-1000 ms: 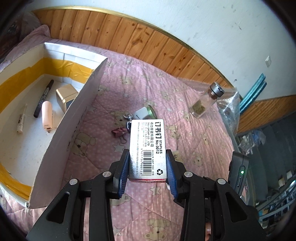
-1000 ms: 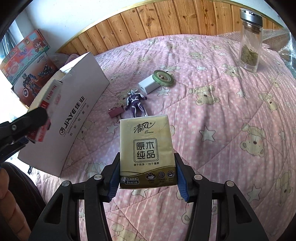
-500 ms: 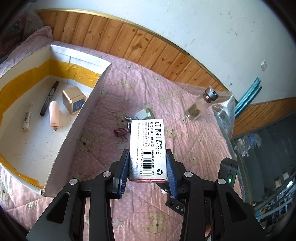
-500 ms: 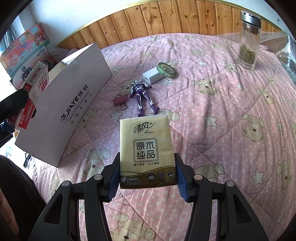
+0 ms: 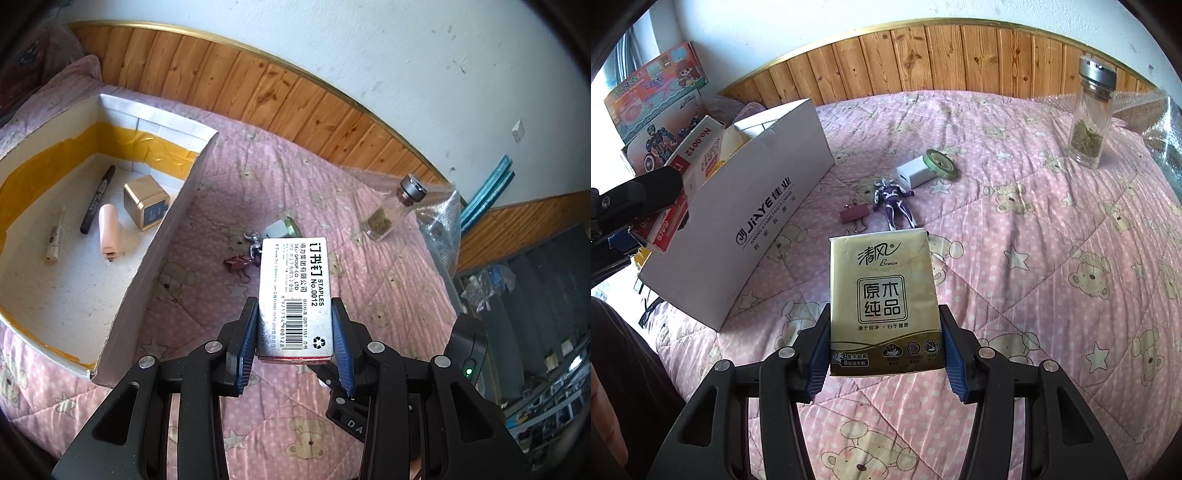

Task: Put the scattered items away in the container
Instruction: 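Carry the staples box and tissue pack together over the white box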

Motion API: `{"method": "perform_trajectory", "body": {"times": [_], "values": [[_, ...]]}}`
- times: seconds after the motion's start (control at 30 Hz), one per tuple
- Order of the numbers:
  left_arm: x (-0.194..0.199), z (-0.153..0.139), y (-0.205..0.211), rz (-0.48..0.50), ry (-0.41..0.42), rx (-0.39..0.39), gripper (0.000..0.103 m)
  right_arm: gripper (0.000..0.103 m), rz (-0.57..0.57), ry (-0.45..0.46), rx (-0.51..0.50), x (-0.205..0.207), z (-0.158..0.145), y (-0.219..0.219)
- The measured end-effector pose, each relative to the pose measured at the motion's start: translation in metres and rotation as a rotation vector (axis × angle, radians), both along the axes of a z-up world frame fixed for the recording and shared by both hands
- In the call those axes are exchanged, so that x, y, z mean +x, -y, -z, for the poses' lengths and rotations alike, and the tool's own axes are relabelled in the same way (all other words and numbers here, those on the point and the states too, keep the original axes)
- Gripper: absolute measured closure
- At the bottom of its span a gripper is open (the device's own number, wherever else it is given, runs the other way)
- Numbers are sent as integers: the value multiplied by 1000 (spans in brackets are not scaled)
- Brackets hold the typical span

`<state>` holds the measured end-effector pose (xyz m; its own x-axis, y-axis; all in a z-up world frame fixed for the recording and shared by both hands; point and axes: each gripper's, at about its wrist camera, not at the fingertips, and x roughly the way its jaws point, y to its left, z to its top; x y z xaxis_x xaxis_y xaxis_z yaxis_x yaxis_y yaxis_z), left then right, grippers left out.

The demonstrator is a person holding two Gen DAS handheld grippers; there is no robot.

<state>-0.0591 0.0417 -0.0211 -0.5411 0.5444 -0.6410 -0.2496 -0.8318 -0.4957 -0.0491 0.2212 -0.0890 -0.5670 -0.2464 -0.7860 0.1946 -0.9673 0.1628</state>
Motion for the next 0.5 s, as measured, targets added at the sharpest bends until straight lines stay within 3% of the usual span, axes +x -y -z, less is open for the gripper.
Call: {"method": "perform_trajectory", "body": {"times": [0.5], "values": [[5, -10, 17, -17, -23, 31, 65, 49, -43, -68, 26, 17, -15, 23]]}}
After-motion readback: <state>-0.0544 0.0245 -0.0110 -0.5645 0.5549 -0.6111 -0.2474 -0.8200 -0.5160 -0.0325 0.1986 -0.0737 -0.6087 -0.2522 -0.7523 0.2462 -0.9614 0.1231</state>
